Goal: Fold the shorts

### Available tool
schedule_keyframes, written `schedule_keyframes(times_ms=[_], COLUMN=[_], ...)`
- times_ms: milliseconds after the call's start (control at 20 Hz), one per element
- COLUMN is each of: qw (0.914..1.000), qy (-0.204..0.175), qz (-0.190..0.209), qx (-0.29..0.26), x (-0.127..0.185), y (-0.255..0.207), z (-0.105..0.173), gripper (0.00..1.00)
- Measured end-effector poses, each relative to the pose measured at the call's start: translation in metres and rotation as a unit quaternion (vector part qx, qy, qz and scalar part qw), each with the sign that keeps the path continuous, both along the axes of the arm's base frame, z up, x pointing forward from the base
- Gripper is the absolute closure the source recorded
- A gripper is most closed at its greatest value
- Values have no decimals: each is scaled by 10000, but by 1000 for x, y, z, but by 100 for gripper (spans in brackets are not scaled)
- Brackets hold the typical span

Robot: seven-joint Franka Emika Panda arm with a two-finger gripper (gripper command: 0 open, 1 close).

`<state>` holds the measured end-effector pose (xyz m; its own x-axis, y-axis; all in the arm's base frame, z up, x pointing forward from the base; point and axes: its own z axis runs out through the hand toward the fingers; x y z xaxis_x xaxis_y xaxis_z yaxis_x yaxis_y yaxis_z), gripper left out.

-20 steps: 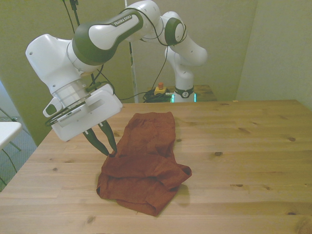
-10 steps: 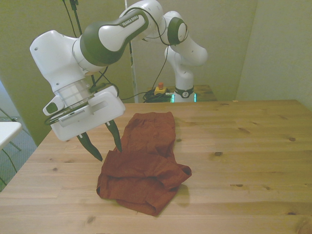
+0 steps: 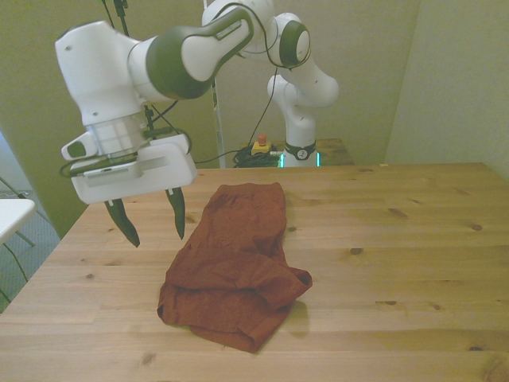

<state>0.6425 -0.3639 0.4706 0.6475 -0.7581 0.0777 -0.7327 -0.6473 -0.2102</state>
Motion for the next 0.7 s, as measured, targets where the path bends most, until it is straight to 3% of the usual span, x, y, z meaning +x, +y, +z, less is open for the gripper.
schedule_keyframes(times_ms=[200, 400, 700], qw=[9946, 9798, 9906], qy=[268, 622, 1048], qz=[-257, -163, 629], qx=[-966, -1891, -612], x=[-6, -26, -86], y=[72, 175, 324], z=[53, 91, 73], gripper=[0, 0, 0])
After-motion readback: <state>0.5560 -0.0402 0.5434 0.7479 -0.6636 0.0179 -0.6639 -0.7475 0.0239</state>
